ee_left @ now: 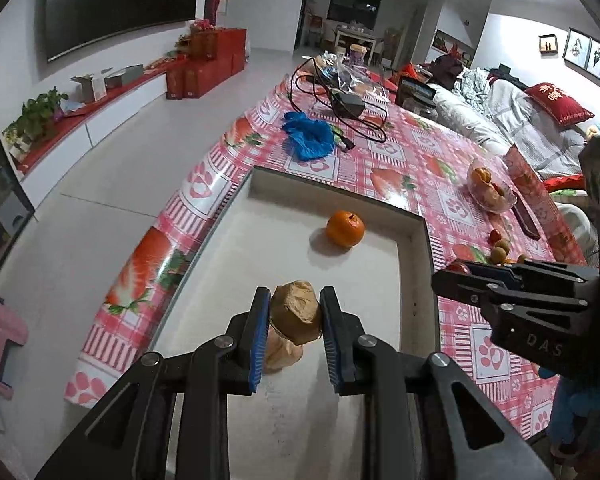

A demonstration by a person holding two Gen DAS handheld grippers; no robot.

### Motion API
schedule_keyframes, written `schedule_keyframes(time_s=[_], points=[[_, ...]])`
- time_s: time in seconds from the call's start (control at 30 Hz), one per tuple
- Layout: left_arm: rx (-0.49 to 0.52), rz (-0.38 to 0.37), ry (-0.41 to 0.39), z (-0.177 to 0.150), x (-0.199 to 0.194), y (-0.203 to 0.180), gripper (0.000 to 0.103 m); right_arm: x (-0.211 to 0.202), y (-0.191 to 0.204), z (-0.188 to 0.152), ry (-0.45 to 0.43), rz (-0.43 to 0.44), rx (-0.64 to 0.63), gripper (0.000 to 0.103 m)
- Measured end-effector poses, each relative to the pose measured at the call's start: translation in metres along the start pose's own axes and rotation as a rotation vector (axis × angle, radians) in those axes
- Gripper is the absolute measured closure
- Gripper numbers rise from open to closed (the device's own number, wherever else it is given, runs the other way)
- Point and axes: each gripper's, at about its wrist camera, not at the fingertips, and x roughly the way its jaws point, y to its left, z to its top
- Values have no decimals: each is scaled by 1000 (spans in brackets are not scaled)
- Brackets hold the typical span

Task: Organize fruits
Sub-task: 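Carry the brown fruit and cherry tomato over the white tray with both grippers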

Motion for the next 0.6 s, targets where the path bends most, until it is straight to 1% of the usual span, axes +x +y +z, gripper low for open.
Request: schedule_keyframes(time_s=[0.3,0.6], points=[[-7,0,48,2,27,-1,76,28,4,8,46,0,-18,80],[-9,-4,90,-3,46,-2,76,43,4,8,73,-1,-25,80]])
